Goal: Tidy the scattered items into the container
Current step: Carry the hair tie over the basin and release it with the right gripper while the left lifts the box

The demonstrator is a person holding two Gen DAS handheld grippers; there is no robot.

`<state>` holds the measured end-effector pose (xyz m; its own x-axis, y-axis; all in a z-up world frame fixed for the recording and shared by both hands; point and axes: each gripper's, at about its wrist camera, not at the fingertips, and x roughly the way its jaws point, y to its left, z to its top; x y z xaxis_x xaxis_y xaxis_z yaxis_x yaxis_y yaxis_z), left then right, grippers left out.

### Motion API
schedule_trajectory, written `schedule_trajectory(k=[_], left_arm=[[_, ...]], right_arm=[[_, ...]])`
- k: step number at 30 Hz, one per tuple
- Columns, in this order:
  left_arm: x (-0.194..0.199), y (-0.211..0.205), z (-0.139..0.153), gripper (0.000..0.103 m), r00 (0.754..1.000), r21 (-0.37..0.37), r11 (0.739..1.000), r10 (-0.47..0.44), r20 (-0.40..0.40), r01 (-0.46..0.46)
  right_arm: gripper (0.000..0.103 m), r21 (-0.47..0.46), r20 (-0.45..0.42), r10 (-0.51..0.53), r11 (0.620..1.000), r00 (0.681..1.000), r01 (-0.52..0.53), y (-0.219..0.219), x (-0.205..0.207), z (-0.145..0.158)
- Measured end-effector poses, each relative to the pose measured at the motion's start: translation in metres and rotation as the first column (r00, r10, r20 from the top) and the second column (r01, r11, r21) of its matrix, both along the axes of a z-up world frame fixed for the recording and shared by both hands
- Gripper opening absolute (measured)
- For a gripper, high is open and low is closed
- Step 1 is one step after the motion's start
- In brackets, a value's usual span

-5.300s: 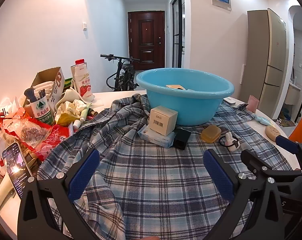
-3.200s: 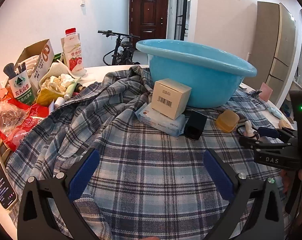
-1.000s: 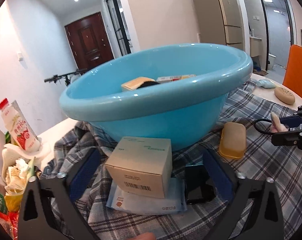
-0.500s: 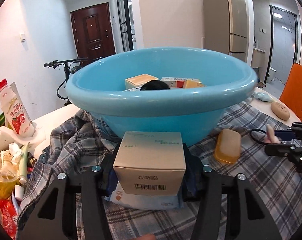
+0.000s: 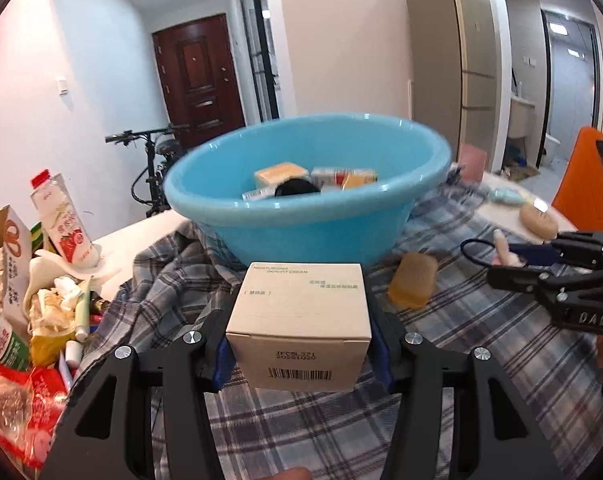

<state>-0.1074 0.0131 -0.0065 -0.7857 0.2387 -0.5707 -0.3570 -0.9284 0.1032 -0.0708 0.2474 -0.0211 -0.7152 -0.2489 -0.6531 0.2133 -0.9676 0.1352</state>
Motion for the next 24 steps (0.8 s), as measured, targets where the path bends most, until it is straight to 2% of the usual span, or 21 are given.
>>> schedule_trajectory(k=[3,8,12,16,24], left_arm=[[0.014,0.002,0.016,0.052,0.997,-0.007,0.999,0.039,-0.074,-0.039],[0.026,0.005,0.039,0.052,0.990,0.026,0.996,0.085,-0.110,-0.083],[0.024,0.001,0.054,0.052,0.983,0.052,0.988,0.151,-0.101,-0.146],[0.016,-0.004,0.066,0.052,0.985,0.102,0.982,0.166,-0.054,-0.160],[0.009,-0.005,0.090,0.052,0.978,0.127,0.975,0.193,-0.081,-0.182]], right_arm=[[0.040,0.001,-0.033,0.000,1.000,0.999,0.000,-0.005,0.007,0.016],[0.040,0.011,-0.081,-0.010,1.000,0.997,0.011,-0.013,0.014,0.041],[0.040,0.024,-0.111,-0.002,1.000,0.994,0.005,-0.023,0.016,0.065],[0.040,0.039,-0.152,0.009,0.999,0.988,-0.003,-0.031,0.019,0.092],[0.040,0.090,-0.206,0.040,0.996,0.978,-0.021,-0.052,0.011,0.132]])
